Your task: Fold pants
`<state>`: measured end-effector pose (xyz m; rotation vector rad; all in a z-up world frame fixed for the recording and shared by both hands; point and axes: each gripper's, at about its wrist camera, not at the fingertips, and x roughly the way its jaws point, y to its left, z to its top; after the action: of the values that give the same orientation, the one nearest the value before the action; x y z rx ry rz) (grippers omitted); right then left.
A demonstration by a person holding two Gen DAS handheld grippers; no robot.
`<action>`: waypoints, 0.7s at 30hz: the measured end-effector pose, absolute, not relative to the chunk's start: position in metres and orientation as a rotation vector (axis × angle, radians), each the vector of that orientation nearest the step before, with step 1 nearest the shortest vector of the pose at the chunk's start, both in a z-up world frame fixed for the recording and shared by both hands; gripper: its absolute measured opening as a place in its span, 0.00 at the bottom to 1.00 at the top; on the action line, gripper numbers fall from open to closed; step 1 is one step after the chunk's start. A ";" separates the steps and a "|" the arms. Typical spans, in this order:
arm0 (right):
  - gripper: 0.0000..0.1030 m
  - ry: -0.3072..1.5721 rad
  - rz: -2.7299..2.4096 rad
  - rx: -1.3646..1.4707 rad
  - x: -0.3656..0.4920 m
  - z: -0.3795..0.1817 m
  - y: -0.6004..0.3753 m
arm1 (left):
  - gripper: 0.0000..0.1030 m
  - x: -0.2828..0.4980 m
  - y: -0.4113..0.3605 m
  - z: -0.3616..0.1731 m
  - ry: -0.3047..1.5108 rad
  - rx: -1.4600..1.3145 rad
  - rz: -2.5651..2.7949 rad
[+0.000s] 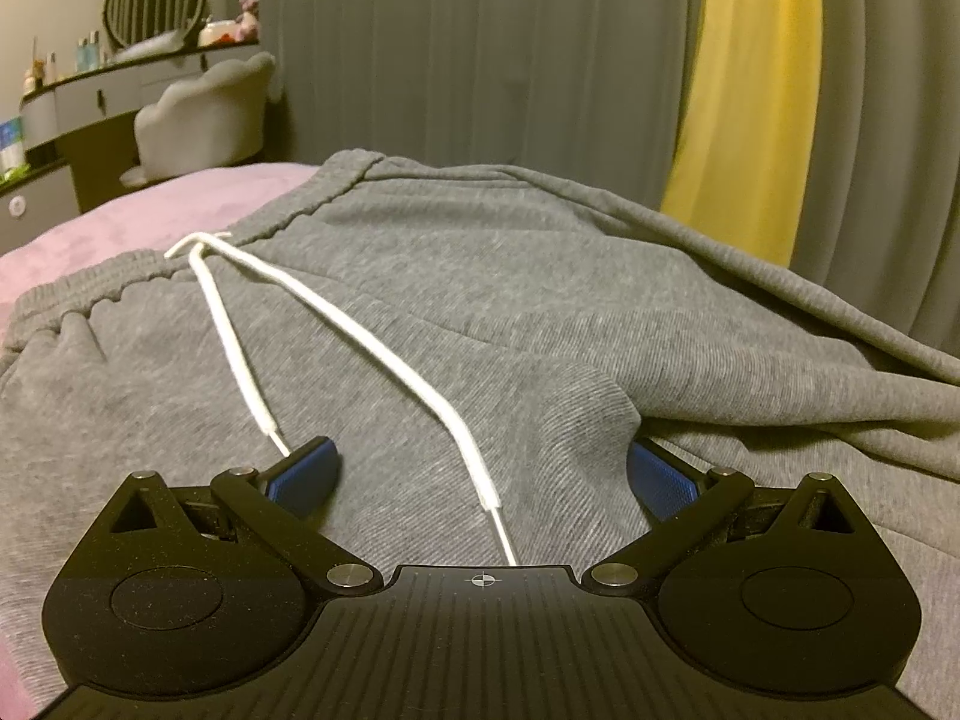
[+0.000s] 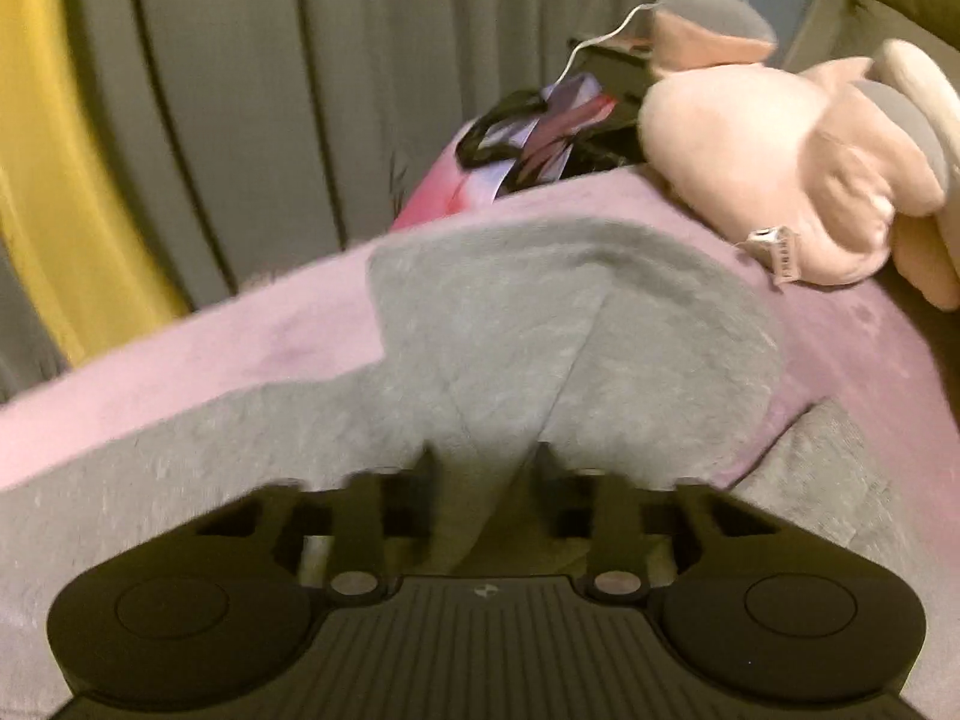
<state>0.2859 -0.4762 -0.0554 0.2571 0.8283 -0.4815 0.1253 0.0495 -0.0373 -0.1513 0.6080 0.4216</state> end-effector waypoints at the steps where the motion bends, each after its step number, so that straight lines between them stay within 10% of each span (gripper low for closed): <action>1: 0.08 0.787 -0.477 0.315 0.276 -0.047 -0.481 | 1.00 0.125 0.050 -0.037 0.608 -0.151 0.422; 7: 0.08 0.489 -0.479 0.470 0.179 -0.011 -0.481 | 1.00 0.126 0.048 -0.038 0.603 -0.143 0.425; 13: 0.09 0.629 -0.596 0.681 0.152 -0.063 -0.512 | 1.00 0.118 0.052 -0.028 0.623 -0.143 0.427; 21: 0.37 0.540 -0.540 0.770 0.159 -0.069 -0.534 | 1.00 0.136 0.072 0.035 0.545 -0.178 0.310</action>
<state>0.1588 -0.5341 -0.0686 0.7700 0.5400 -0.5399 0.1359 0.0718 0.0348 -0.1778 0.5447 0.3095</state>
